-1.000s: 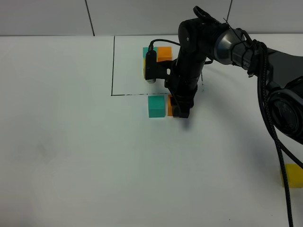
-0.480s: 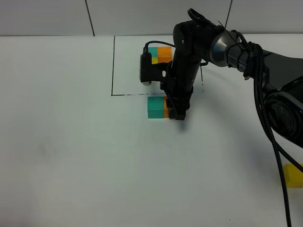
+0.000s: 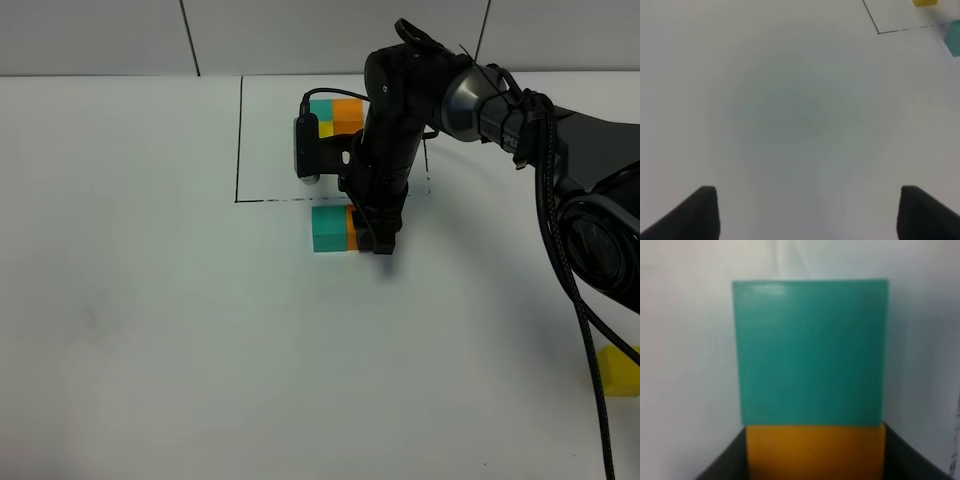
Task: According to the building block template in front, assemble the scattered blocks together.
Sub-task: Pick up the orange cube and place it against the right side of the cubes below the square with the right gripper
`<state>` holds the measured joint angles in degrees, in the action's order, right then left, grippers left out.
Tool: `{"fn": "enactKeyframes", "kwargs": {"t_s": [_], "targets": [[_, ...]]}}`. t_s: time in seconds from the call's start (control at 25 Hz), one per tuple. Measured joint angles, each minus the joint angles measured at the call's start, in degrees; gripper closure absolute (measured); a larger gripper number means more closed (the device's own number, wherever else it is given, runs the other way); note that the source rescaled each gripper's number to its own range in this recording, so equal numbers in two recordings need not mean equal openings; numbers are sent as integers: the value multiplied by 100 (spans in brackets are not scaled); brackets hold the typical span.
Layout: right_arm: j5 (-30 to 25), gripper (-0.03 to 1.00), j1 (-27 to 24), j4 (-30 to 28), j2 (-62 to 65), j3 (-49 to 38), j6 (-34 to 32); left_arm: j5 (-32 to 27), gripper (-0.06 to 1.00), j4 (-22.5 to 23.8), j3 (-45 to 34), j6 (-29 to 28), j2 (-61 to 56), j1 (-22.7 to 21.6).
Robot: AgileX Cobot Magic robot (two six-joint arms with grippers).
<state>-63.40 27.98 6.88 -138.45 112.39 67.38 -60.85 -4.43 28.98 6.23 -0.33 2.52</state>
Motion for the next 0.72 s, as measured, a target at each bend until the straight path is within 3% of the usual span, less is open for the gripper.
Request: {"fn": "enactKeyframes", "kwargs": {"t_s": [0.52, 0.6, 0.72], "targets": [[0, 95, -46, 95, 0, 0, 151, 0, 22, 0, 0, 0, 0, 0], [50, 83, -88, 142, -24, 0, 126, 0, 22, 0, 0, 0, 0, 0], [81, 44, -152, 147, -31, 0, -14, 0, 22, 0, 0, 0, 0, 0]]}}
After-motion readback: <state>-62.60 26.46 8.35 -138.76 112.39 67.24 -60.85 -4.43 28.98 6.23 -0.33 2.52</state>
